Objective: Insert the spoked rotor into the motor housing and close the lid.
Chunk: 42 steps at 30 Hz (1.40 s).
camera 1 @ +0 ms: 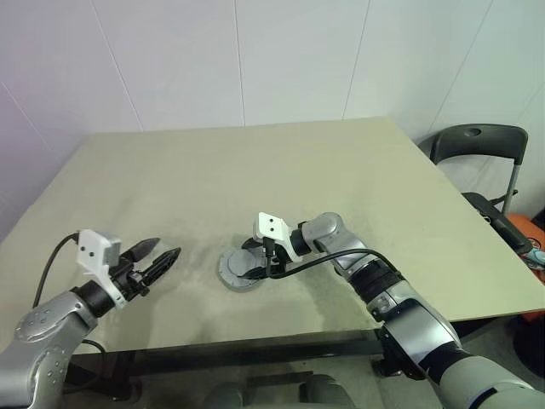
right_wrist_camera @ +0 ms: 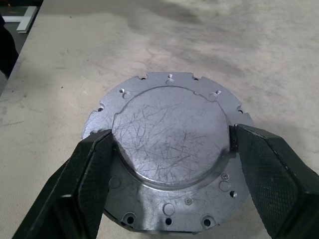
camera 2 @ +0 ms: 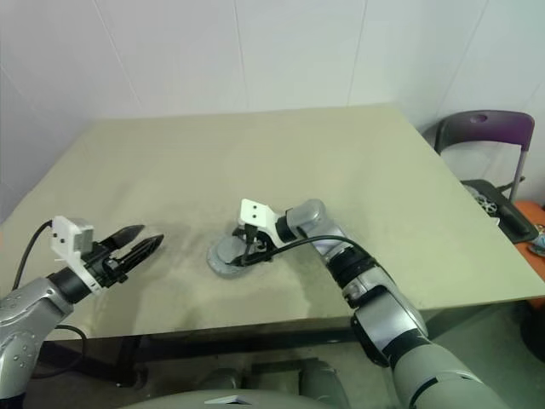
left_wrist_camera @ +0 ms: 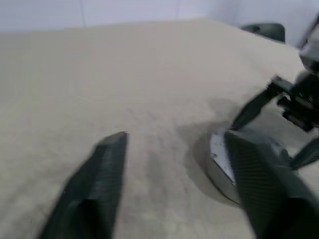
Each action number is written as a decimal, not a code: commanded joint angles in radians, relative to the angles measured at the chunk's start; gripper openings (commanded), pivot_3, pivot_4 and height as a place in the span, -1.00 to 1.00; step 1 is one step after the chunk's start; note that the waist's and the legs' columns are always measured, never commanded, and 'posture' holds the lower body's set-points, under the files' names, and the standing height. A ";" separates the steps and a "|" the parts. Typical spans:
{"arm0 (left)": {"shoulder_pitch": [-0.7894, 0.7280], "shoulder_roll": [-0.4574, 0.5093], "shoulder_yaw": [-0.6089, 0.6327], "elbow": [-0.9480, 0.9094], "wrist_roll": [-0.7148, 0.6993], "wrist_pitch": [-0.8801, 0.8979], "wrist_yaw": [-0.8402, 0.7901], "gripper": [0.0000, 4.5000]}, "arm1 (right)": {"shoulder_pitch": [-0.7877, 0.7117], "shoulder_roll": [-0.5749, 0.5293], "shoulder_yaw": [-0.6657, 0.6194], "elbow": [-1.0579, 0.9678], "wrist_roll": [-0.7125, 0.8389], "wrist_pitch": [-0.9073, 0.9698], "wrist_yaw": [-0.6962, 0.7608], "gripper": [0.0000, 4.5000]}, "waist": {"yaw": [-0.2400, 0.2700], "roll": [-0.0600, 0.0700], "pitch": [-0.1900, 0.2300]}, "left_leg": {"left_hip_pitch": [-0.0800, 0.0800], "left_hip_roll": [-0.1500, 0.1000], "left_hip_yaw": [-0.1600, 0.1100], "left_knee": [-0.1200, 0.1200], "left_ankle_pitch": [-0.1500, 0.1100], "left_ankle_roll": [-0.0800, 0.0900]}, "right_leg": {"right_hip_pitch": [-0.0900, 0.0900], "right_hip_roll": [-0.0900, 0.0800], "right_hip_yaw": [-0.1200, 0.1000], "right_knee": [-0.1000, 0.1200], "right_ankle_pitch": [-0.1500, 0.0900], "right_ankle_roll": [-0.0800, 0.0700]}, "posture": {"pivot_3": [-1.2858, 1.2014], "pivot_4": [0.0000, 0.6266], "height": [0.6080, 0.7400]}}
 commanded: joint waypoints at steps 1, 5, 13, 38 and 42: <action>-0.040 0.012 -0.096 0.056 0.097 -0.062 -0.023 -0.34 | 0.000 -0.021 0.008 0.013 -0.038 0.011 -0.005 0.54 | 0.000 0.000 0.000 | 0.001 0.000 0.000 0.000 0.000 0.000 | 0.001 0.000 0.000 0.000 0.000 0.000 | 0.03 -1.00 1.00; -0.118 -0.018 -0.152 0.160 0.129 -0.105 -0.045 -0.93 | -0.001 -0.020 0.008 0.014 -0.040 0.011 -0.004 0.54 | 0.000 0.000 0.000 | 0.002 0.000 0.000 0.000 0.000 0.000 | 0.001 0.000 0.000 0.000 0.000 0.000 | 0.03 -1.00 1.00; -0.211 -0.053 -0.221 0.304 0.145 -0.138 -0.136 -1.00 | 0.008 -0.024 0.011 -0.005 -0.042 0.020 -0.004 0.54 | 0.000 0.000 0.000 | 0.001 0.000 -0.001 -0.001 0.000 0.000 | 0.001 0.000 0.000 0.000 0.001 0.003 | 0.03 -1.00 1.00; -0.303 -0.095 -0.361 0.376 0.245 -0.098 -0.173 -1.00 | 0.015 -0.023 0.014 -0.022 -0.043 0.030 -0.004 0.54 | 0.000 0.000 0.000 | 0.001 0.000 -0.002 -0.001 0.000 0.000 | 0.001 -0.001 0.000 0.000 0.001 0.003 | 0.03 -1.00 1.00; -0.291 -0.084 -0.372 0.367 0.257 -0.081 -0.173 -1.00 | 0.017 -0.025 0.014 -0.023 -0.043 0.037 -0.003 0.54 | 0.000 0.000 0.000 | 0.002 0.000 -0.002 -0.001 0.000 0.000 | 0.001 -0.001 0.000 0.000 0.001 0.003 | 0.03 -1.00 1.00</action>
